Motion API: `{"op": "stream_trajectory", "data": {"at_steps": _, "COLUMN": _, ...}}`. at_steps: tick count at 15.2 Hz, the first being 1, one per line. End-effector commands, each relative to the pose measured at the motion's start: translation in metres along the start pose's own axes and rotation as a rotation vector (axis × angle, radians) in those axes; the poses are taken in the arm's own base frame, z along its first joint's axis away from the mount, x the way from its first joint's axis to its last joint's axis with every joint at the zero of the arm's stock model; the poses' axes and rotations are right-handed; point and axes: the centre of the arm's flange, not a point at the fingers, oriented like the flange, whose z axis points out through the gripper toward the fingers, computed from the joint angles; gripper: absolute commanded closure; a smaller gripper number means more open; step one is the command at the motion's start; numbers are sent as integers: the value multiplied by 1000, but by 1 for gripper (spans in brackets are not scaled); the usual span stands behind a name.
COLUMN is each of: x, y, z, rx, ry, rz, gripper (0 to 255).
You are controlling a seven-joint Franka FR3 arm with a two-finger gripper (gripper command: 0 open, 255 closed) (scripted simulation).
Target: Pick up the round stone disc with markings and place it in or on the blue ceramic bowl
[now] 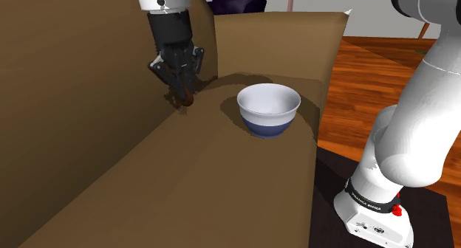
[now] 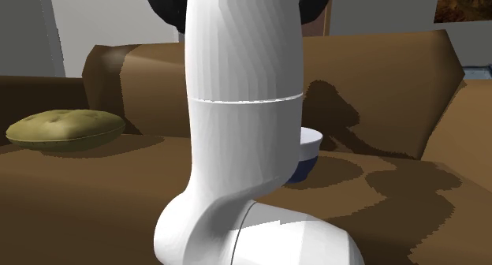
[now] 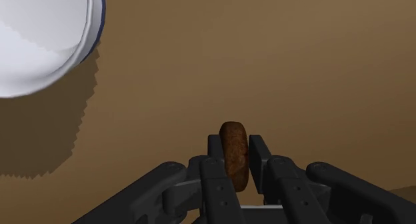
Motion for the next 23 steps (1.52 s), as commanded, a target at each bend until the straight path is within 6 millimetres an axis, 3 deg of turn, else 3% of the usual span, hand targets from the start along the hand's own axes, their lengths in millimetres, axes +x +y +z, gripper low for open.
{"op": "stream_trajectory", "data": {"at_steps": 1, "x": 0, "y": 0, "z": -11, "rx": 0, "ry": 0, "rz": 0, "gripper": 255}}
{"op": "stream_trajectory", "data": {"at_steps": 4, "x": 0, "y": 0, "z": -23, "rx": 0, "ry": 0, "rz": 0, "gripper": 255}}
{"op": "stream_trajectory", "data": {"at_steps": 23, "x": -135, "y": 211, "z": -20, "rx": 0, "ry": 0, "rz": 0, "gripper": 255}}
